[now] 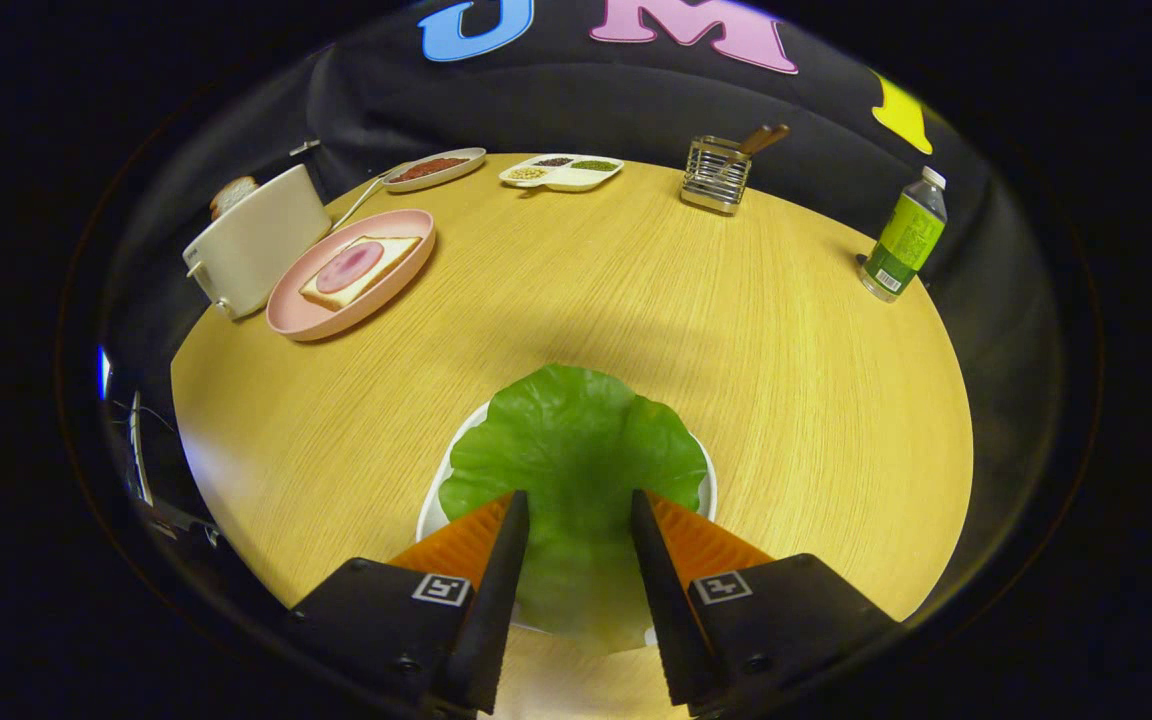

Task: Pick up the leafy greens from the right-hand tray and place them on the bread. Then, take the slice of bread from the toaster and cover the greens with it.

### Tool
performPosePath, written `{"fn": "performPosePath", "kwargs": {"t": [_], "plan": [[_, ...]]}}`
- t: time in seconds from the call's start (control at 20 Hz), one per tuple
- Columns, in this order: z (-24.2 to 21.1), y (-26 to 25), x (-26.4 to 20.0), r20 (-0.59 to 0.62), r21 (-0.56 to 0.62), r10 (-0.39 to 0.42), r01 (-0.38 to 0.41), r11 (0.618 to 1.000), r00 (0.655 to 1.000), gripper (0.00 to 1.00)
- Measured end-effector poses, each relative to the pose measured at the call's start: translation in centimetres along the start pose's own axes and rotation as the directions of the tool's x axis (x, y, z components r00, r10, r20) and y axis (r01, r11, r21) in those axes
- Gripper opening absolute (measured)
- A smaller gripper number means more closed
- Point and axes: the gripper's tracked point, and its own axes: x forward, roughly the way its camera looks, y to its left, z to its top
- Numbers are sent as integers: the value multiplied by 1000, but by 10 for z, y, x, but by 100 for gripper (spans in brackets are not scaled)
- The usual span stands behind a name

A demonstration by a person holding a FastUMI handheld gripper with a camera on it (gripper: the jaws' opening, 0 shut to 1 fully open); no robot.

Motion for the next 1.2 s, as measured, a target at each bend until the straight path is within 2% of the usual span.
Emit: {"fn": "performPosePath", "kwargs": {"t": [0.05, 0.1, 0.2, 0.3, 0.55, 0.7, 0.9, 1.2], "plan": [[0, 3, 2, -8, -12, 10, -10, 1000, 1000, 66], [0, 4, 0, -16, -23, 16, -16, 1000, 1000, 55], [1, 7, -1, -17, -32, 27, -27, 999, 999, 14], [3, 6, -1, -13, -12, 33, -33, 999, 999, 7], [28, 11, -30, 56, 64, 54, -57, 996, 997, 6], [55, 22, -55, 115, 41, 65, -70, 997, 991, 5], [104, 61, -80, 189, 16, 126, -131, 991, 974, 5], [172, 132, -84, 246, -91, 224, -207, 974, 943, 5]]}}
